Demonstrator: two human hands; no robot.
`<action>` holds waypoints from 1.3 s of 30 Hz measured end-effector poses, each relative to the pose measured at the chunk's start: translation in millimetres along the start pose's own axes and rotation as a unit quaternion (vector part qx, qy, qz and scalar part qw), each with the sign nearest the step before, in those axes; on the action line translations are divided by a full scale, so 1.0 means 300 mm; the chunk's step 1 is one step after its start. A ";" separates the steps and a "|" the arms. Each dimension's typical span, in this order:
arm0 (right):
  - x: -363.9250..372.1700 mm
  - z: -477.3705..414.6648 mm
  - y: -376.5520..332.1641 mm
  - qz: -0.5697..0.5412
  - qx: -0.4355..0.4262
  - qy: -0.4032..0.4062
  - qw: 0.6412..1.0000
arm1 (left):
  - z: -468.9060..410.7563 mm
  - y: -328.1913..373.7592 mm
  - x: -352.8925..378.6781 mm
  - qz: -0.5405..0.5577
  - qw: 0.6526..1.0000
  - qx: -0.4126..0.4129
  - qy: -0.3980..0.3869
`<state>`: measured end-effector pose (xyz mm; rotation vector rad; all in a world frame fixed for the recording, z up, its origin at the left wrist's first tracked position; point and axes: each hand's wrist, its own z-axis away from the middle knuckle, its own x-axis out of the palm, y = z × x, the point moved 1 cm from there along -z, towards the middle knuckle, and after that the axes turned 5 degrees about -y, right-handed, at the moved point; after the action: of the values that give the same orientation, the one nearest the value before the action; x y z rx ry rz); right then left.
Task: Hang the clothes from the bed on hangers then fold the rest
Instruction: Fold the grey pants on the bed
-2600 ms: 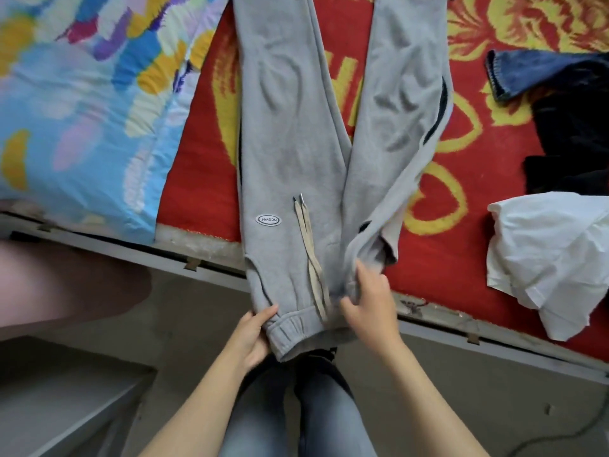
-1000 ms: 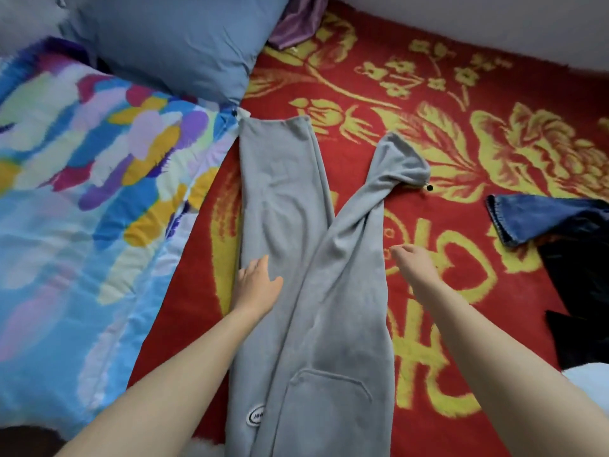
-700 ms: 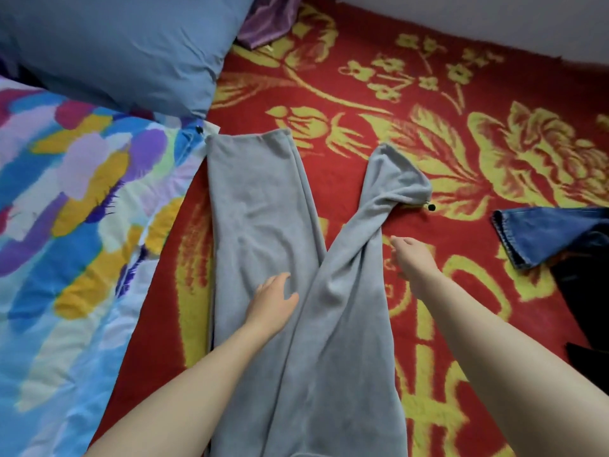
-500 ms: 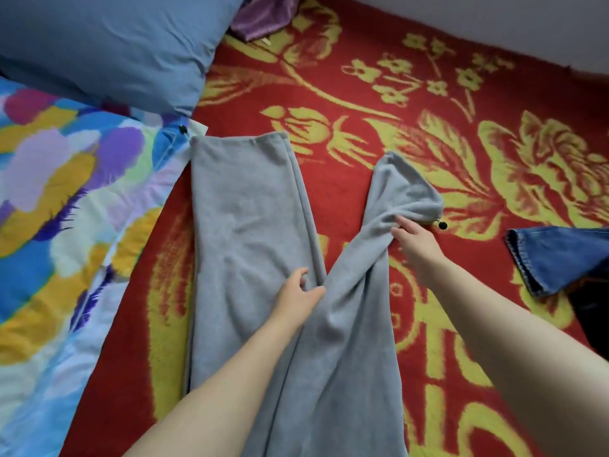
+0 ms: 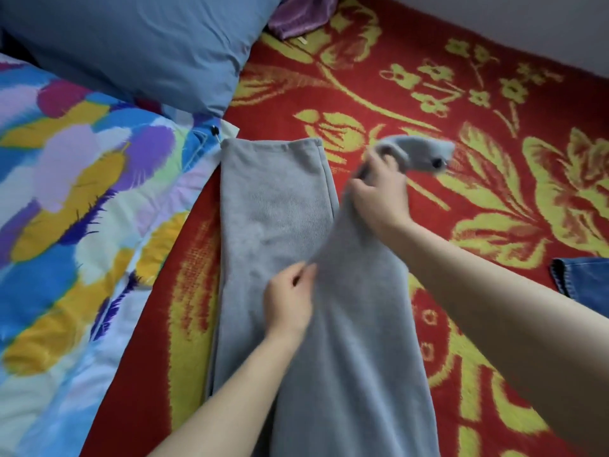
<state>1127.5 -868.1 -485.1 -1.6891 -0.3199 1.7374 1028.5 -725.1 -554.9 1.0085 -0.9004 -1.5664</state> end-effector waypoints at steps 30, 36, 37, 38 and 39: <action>0.151 0.284 0.287 -0.145 0.155 -0.166 0.963 | -0.094 -0.128 -0.374 -0.183 0.964 -0.096 0.168; 0.108 0.827 0.421 -0.036 0.213 -0.097 0.972 | 0.313 -0.201 -0.338 -0.323 0.937 0.073 0.107; 0.099 0.941 0.439 -0.032 0.244 -0.080 0.966 | 0.412 -0.225 -0.332 -0.339 0.931 0.083 0.109; 0.096 1.040 0.457 -0.029 0.272 -0.067 0.960 | 0.496 -0.257 -0.325 -0.351 0.928 0.076 0.103; 0.099 1.134 0.476 -0.034 0.296 -0.055 0.953 | 0.574 -0.288 -0.317 -0.355 0.929 0.050 0.086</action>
<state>763.6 -859.9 -552.4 -1.1364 0.0949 1.6619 850.3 -604.9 -554.7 1.6409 -0.5096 -1.9862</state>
